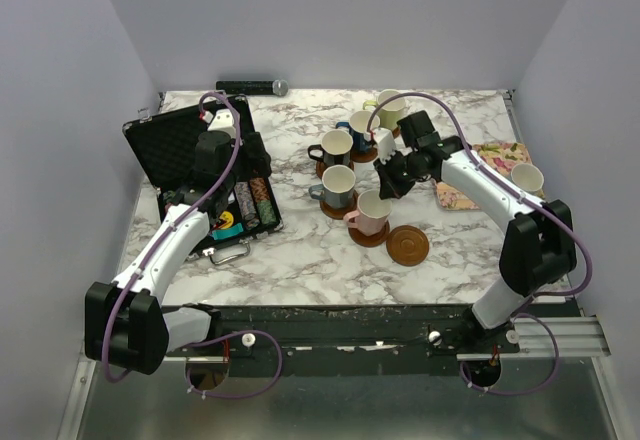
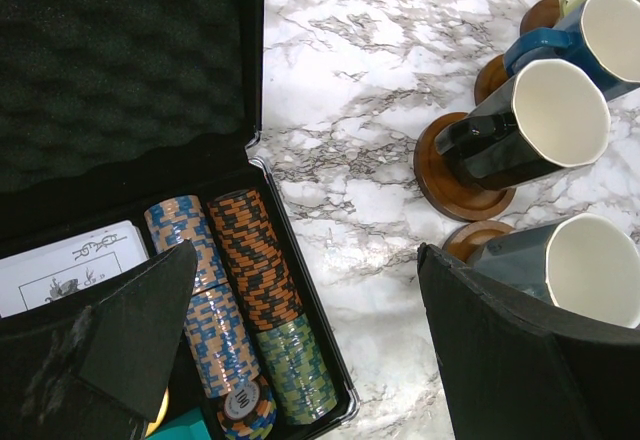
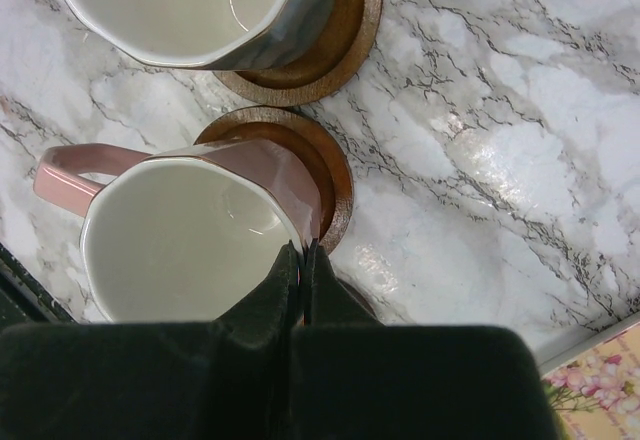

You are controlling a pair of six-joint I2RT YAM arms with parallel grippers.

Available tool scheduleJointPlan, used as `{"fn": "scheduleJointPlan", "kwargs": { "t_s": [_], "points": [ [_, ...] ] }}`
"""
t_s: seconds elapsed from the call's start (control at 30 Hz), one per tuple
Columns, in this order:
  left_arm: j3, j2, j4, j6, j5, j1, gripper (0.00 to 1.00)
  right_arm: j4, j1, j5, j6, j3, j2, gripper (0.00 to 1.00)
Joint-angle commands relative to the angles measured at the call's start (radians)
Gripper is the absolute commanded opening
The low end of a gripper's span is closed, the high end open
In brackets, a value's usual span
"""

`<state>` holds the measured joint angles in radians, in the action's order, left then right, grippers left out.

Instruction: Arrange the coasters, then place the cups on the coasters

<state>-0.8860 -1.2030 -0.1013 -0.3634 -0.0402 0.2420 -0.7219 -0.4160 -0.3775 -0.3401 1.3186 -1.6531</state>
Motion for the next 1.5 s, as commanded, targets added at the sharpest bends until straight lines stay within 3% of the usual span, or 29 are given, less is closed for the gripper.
{"fn": "scheduleJointPlan", "kwargs": {
  "t_s": [0.0, 0.73, 1.37, 1.47],
  "points": [
    [0.012, 0.017, 0.011, -0.008, 0.011, -0.006, 0.99, 0.055, -0.02, 0.041, 0.026, -0.028, 0.041, 0.01],
    [0.025, 0.01, 0.029, -0.014, 0.023, -0.004, 0.99, 0.055, -0.067, 0.175, 0.061, -0.088, 0.082, 0.04],
    [0.035, 0.011, 0.031, -0.014, 0.025, -0.006, 0.99, 0.088, -0.076, 0.207, 0.085, -0.117, 0.114, 0.41],
    [0.036, 0.011, 0.032, -0.014, 0.026, -0.006, 0.99, 0.107, -0.076, 0.203, 0.096, -0.116, 0.131, 0.56]
  ]
}}
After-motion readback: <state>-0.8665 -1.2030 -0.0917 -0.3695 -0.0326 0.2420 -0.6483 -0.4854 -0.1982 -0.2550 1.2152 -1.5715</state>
